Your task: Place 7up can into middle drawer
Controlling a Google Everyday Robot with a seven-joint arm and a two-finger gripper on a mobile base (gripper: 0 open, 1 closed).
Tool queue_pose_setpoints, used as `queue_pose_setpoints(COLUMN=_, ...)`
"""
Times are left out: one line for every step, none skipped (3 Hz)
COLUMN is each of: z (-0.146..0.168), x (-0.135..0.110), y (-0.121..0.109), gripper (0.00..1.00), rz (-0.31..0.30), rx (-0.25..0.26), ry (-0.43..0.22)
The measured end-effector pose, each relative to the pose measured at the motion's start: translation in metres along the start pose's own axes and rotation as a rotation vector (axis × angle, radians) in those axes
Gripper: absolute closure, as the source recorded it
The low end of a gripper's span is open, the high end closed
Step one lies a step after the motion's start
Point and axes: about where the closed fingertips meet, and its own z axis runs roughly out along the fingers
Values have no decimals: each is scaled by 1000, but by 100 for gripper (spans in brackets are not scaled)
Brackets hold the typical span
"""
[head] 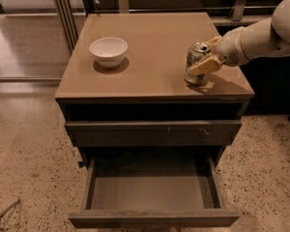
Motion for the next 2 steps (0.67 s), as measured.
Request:
queue_pose_setpoints(z=0, x=0, y=0, gripper=64, rz=0, rx=0, ry=0)
queue_pose_setpoints(z=2, x=-6, y=10, gripper=88, rz=-27, rx=-30, ry=-8)
